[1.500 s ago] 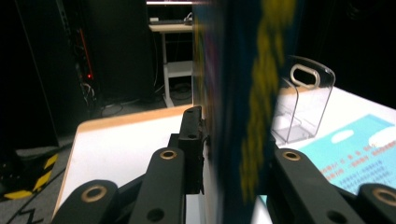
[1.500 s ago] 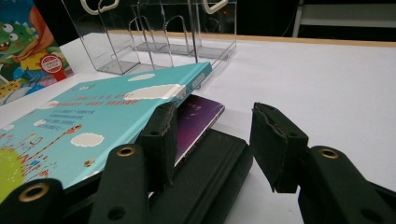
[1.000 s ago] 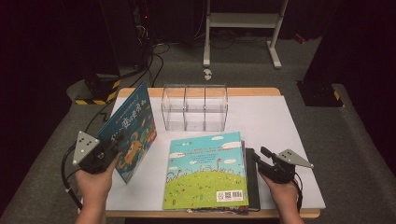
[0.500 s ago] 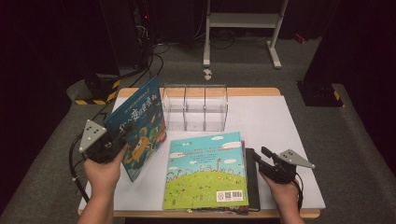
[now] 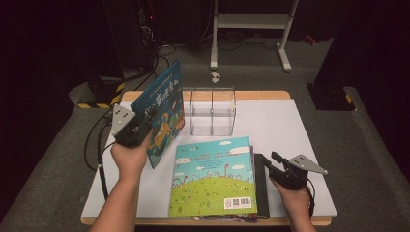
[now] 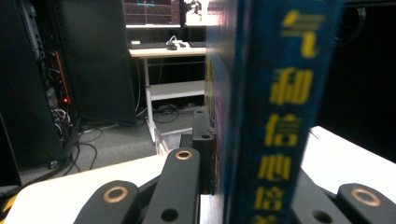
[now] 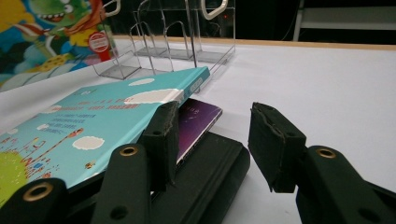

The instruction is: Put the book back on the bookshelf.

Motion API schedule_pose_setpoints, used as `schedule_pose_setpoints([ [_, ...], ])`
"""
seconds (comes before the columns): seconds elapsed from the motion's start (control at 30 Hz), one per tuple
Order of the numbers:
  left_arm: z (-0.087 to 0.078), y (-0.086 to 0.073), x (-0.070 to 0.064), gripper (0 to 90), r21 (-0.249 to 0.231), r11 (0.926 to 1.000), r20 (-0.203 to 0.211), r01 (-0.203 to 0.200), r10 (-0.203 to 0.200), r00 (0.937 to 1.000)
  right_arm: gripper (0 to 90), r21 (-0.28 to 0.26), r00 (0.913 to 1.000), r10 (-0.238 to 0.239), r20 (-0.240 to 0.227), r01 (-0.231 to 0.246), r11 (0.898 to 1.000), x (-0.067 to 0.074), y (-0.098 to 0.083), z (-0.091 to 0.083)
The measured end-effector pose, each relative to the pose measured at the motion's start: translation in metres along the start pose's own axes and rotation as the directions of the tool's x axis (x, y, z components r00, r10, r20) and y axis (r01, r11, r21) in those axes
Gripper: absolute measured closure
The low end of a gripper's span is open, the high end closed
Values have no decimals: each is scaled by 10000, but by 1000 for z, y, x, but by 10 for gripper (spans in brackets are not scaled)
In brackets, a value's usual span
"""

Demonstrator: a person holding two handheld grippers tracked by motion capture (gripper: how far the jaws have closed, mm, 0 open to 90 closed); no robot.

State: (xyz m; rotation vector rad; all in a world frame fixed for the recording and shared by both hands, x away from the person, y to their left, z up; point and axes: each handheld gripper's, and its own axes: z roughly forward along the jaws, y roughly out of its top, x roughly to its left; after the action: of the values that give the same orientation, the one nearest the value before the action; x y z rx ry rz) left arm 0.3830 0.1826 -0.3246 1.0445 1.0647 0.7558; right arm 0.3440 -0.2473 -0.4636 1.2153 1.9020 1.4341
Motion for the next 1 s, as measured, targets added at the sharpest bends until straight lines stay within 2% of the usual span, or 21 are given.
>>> schedule_pose_setpoints([
  [0.23, 34, -8, 2, 831, -278, 9996, -268, 54, -62, 9996, 524, -62, 10000, 66, -4, -66, 10000, -3, 0, -1],
  [0.53, 65, -24, 8, 831, -335, 9994, -717, -120, 95, 9974, 527, -104, 9999, 135, -22, -136, 9999, -4, 0, -2],
  [0.7, 72, -29, 10, 831, -548, 9984, -780, 122, -164, 9968, 527, -101, 9999, 128, -27, -128, 9999, -5, 0, -2],
  [1.0, 75, -42, 10, 830, -751, 9971, -784, 121, -180, 9968, 530, -108, 9999, 137, -70, -138, 9998, -5, 0, -2],
])
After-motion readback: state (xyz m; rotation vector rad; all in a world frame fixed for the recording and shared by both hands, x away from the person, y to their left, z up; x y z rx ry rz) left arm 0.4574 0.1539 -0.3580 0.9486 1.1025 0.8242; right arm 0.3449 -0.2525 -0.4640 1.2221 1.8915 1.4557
